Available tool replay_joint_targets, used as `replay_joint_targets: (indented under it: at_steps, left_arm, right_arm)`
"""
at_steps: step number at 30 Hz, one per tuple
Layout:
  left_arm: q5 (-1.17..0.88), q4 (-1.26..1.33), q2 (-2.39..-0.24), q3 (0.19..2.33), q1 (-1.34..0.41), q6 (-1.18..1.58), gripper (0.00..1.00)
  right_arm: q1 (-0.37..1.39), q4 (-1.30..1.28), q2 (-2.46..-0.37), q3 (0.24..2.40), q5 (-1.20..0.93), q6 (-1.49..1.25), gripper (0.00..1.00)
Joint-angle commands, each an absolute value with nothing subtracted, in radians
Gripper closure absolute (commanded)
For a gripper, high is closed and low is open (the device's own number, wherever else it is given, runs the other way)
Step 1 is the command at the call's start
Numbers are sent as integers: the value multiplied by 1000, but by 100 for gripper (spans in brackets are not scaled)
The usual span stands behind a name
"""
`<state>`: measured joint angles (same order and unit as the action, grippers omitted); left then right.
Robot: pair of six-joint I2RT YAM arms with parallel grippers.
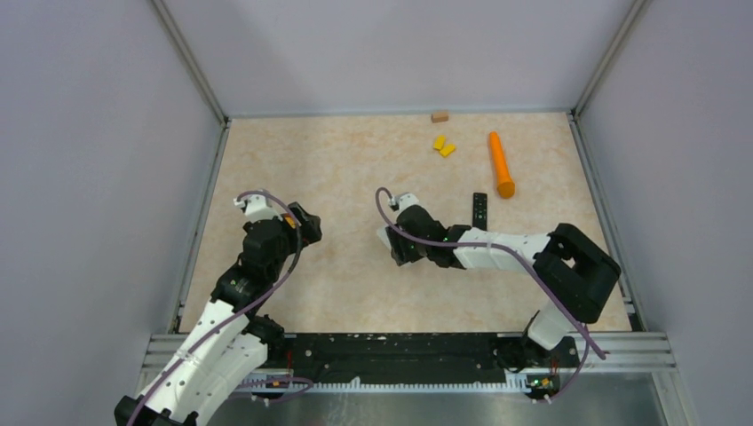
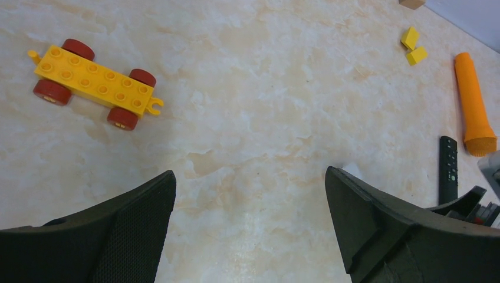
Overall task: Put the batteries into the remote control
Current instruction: Move the remote control to the center of the board.
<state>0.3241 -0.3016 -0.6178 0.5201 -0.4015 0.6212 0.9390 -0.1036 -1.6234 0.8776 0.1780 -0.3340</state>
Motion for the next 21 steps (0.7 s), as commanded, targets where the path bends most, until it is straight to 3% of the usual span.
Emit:
replay_joint_targets:
  at_steps: [1, 14, 21]
  left_arm:
    - [273, -273, -620, 549, -398, 614, 1]
    - [210, -304, -632, 562, -398, 608, 1]
    - [159, -308, -653, 572, -399, 597, 1]
  right_arm:
    - [861, -24, -1564, 867, 188, -504, 67]
    - [721, -130, -1682, 939, 464, -669, 68]
    - [687, -133, -1752, 985, 498, -648, 60]
